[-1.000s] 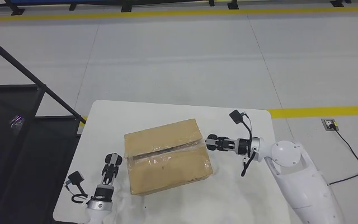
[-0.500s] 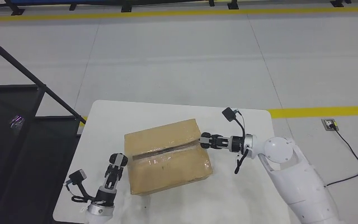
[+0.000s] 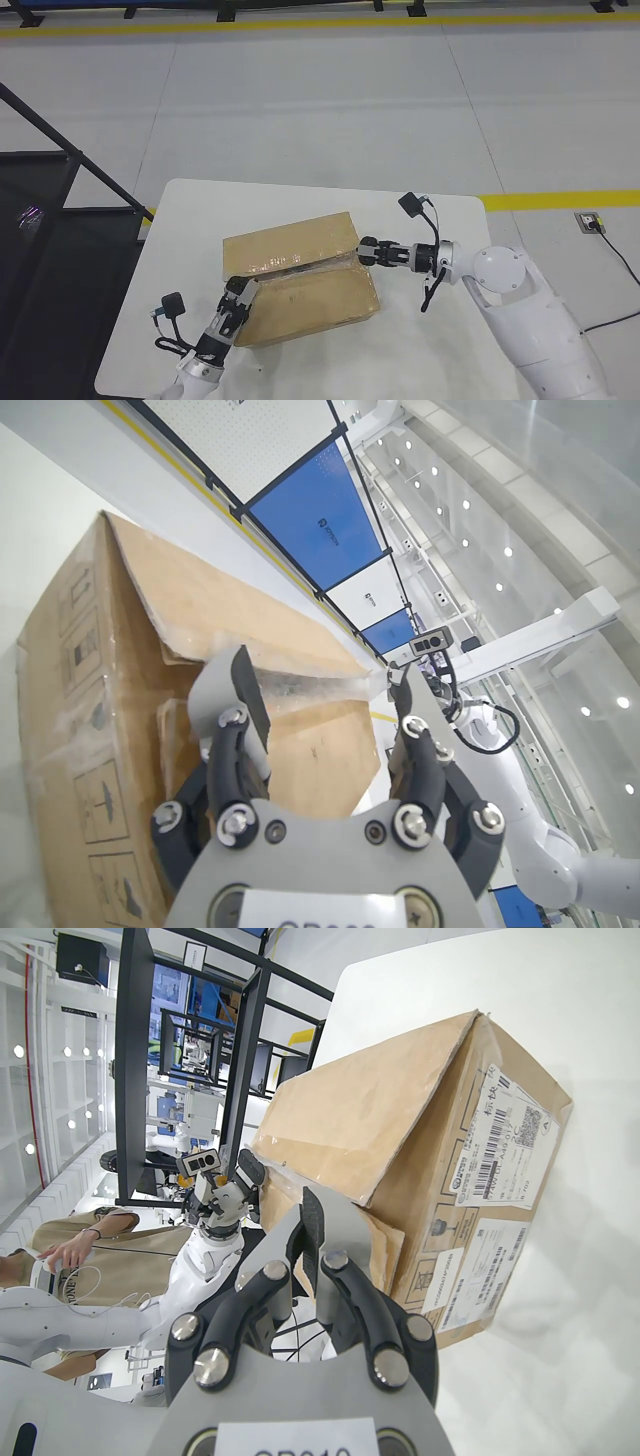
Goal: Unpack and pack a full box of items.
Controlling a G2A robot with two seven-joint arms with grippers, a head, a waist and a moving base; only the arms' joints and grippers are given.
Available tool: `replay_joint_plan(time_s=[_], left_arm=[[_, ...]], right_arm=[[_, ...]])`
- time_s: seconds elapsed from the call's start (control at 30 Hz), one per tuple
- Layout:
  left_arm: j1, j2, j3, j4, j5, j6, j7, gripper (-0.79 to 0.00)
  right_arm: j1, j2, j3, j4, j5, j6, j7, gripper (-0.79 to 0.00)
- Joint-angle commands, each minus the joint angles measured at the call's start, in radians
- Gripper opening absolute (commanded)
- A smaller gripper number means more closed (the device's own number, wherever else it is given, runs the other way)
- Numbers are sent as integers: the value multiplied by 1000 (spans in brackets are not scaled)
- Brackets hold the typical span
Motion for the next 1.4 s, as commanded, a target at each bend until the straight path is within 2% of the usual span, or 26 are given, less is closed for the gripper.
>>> replay_joint_plan(time_s=[0.0, 0.33, 0.6, 0.9, 1.0, 1.2, 1.37], left_arm=[[-5, 0, 0, 3, 1, 2, 5, 0], [30, 3, -30, -39, -38, -20, 42, 0], [19, 4, -50, -38, -57, -3, 59, 0], [63, 9, -40, -124, -102, -55, -1, 0], [41, 8, -30, -111, -109, -37, -6, 0], [-64, 5, -4, -16, -160, 34, -40, 0], [-91, 6, -3, 23, -166, 42, -41, 0]], right_arm=[[1, 1, -1, 1, 2, -2, 1, -785], [6, 3, -5, 2, 6, -6, -3, -785], [7, 6, -7, -1, 8, -9, -3, -785], [12, 8, -11, 4, 12, -4, -3, -785], [15, 8, -14, 9, 13, -6, -3, -785], [21, 8, -19, 21, 19, -12, -2, -785], [24, 9, -22, 27, 18, -15, -2, -785]])
